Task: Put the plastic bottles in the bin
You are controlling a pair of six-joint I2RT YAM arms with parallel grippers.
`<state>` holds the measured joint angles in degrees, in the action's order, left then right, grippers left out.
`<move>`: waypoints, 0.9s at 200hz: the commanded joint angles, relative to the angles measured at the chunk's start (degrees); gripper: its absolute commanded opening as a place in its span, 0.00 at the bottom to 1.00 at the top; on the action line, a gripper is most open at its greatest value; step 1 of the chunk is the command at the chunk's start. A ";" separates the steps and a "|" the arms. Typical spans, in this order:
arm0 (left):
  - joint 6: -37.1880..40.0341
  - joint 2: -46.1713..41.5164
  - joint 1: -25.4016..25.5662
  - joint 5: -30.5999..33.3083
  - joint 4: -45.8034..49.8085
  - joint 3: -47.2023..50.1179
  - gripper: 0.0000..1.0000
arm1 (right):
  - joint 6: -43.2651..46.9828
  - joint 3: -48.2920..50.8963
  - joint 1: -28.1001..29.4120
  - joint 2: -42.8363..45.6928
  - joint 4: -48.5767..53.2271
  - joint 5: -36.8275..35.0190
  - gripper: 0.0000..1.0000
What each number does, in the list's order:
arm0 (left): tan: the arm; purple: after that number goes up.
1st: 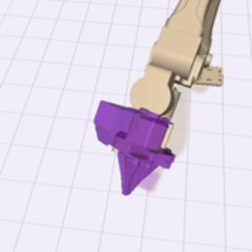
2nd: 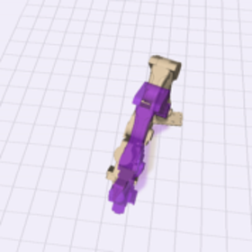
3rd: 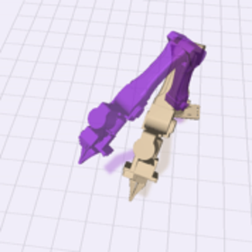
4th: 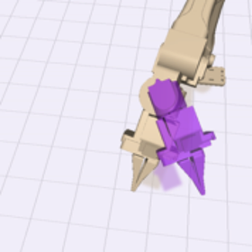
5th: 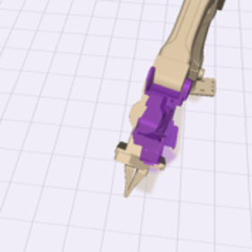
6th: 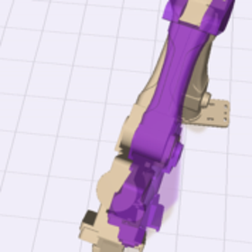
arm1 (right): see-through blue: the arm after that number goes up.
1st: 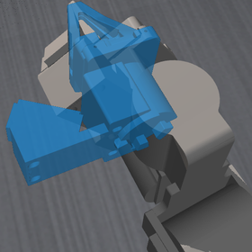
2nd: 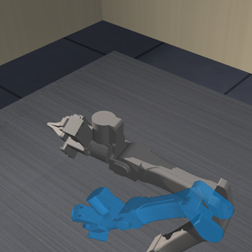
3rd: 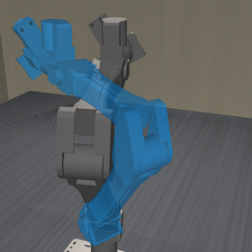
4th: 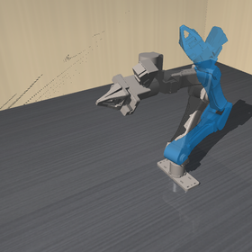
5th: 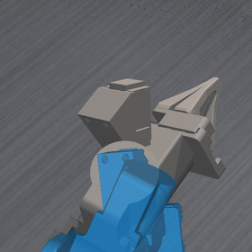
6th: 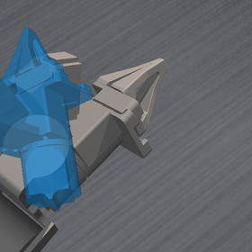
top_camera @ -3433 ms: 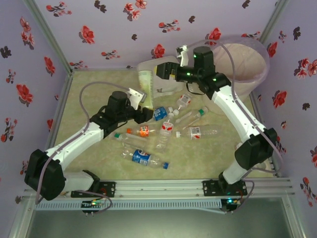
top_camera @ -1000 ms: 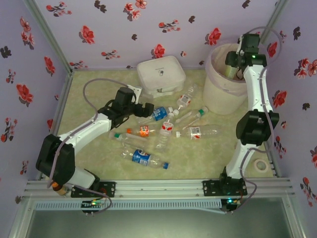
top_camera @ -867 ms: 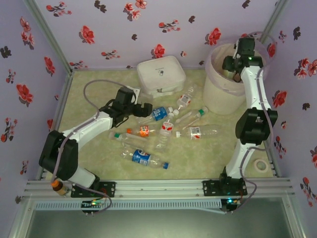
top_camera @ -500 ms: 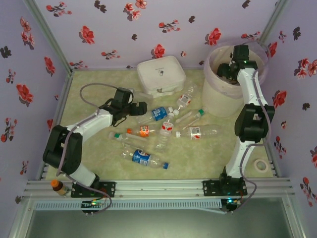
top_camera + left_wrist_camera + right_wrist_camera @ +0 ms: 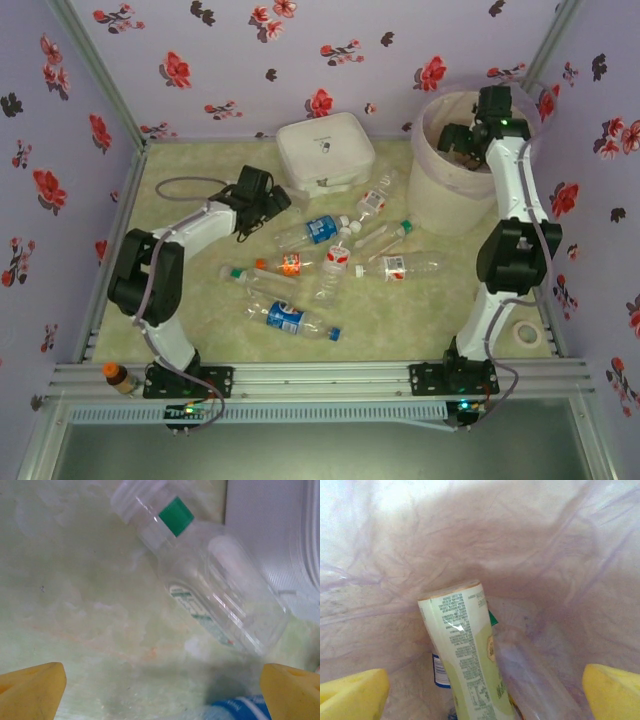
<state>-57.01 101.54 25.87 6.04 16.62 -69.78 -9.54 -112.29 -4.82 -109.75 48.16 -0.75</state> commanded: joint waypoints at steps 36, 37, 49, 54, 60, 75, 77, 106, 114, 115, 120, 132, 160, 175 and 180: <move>-12.24 8.85 -1.81 7.63 10.43 -11.81 1.00 | -1.18 -1.34 -1.16 8.60 3.18 1.66 0.99; -12.33 8.90 -1.93 7.69 10.31 -11.88 1.00 | -1.18 -1.26 -1.16 8.77 3.17 1.73 0.99; -14.01 10.15 -3.19 7.65 9.55 -12.46 1.00 | -1.16 -0.17 -1.16 10.19 3.25 2.26 0.99; -14.55 10.55 -3.71 7.46 8.93 -12.56 1.00 | -1.10 0.27 -1.11 10.82 3.22 2.48 0.99; -15.22 11.01 -4.11 7.28 8.13 -12.62 1.00 | -1.09 1.05 -1.16 11.71 3.09 2.67 0.99; -16.32 12.21 -4.96 6.99 6.61 -13.14 0.98 | -0.94 2.88 -1.16 13.98 2.53 3.28 0.99; -16.41 12.37 -5.02 6.97 6.41 -13.29 0.97 | -0.92 3.11 -1.16 14.22 2.48 3.36 0.99; -16.29 15.41 -6.23 5.72 4.21 -15.93 0.94 | -1.08 5.37 -1.16 18.09 2.01 5.11 0.99; -16.36 16.15 -6.59 5.33 3.38 -16.49 0.93 | -1.18 5.90 -1.16 19.15 1.80 5.57 0.99; -16.37 16.24 -6.56 5.22 3.27 -16.51 0.93 | -1.18 5.96 -1.16 19.23 1.78 5.62 0.99; -16.58 16.59 -6.76 5.06 2.69 -16.69 0.92 | -1.26 6.34 -1.16 19.89 1.68 5.97 0.99; -16.83 17.36 -7.11 4.87 0.73 -16.99 0.91 | -1.35 7.19 -1.11 21.29 1.45 6.28 0.99; -17.27 20.16 -7.88 3.81 0.82 -20.67 0.90 | -0.97 8.18 -1.16 23.67 1.58 6.46 0.99; -19.45 21.94 -8.85 1.83 0.93 -22.08 0.88 | -0.68 7.52 -1.16 24.49 2.38 6.29 0.99; -20.05 22.38 -9.07 0.83 0.56 -22.24 0.88 | -0.66 7.23 -1.16 24.83 2.53 6.37 0.99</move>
<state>-73.54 120.99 18.48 9.76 17.98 -89.32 -9.67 -104.79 -5.96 -87.07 49.65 4.75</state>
